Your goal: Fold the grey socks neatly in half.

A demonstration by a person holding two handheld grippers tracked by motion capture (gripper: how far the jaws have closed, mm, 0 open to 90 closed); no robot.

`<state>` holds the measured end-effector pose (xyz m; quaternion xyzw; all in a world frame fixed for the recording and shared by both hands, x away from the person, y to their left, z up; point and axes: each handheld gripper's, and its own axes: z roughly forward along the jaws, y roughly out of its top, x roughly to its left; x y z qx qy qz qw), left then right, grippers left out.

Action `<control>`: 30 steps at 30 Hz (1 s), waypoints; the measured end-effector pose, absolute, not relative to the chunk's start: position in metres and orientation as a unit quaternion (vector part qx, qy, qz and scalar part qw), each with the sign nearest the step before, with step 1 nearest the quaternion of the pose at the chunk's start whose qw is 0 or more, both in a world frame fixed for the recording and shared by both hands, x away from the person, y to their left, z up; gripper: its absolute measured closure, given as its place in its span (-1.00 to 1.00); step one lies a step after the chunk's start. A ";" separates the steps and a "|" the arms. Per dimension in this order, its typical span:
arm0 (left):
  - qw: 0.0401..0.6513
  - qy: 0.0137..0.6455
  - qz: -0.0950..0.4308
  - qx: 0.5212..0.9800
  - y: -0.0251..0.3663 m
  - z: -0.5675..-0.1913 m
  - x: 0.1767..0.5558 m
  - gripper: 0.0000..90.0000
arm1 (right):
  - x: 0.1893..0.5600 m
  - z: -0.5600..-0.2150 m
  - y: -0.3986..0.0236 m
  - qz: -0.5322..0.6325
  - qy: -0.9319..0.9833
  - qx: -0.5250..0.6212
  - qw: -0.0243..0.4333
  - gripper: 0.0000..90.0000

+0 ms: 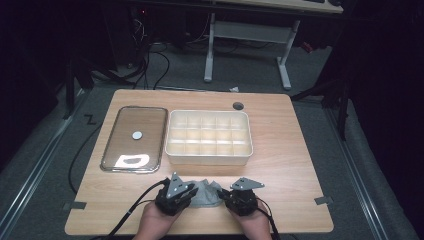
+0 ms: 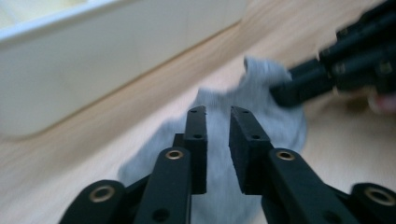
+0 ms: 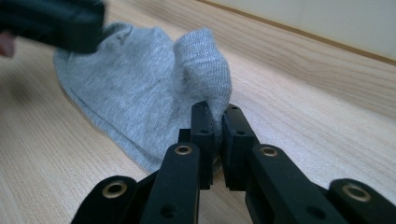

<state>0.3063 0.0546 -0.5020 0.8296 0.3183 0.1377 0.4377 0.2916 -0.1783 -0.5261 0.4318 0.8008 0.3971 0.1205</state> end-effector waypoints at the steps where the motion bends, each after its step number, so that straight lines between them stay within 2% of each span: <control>1: 0.433 0.316 0.135 0.833 0.048 -0.503 0.310 0.77 | 0.292 -0.526 -0.178 0.397 0.801 0.431 0.121 0.90; 8: 0.393 0.317 0.130 0.853 0.014 -0.524 0.324 0.83 | 0.293 -0.528 -0.180 0.401 0.798 0.436 0.113 0.90; 13: 0.371 0.304 0.166 0.862 0.002 -0.524 0.321 0.87 | 0.292 -0.525 -0.185 0.420 0.786 0.442 0.104 0.90; 18: 0.360 0.276 0.202 0.868 -0.014 -0.527 0.315 0.87 | 0.290 -0.517 -0.189 0.446 0.770 0.441 0.117 0.91; 22: 0.365 0.281 0.200 0.865 -0.021 -0.527 0.315 0.87 | 0.289 -0.516 -0.194 0.451 0.764 0.446 0.120 0.91; 26: 0.384 0.299 0.182 0.854 -0.013 -0.516 0.320 0.68 | 0.290 -0.517 -0.199 0.452 0.760 0.451 0.120 0.91; 30: 0.409 0.312 0.181 0.839 0.003 -0.505 0.314 0.59 | 0.291 -0.519 -0.203 0.452 0.758 0.457 0.116 0.91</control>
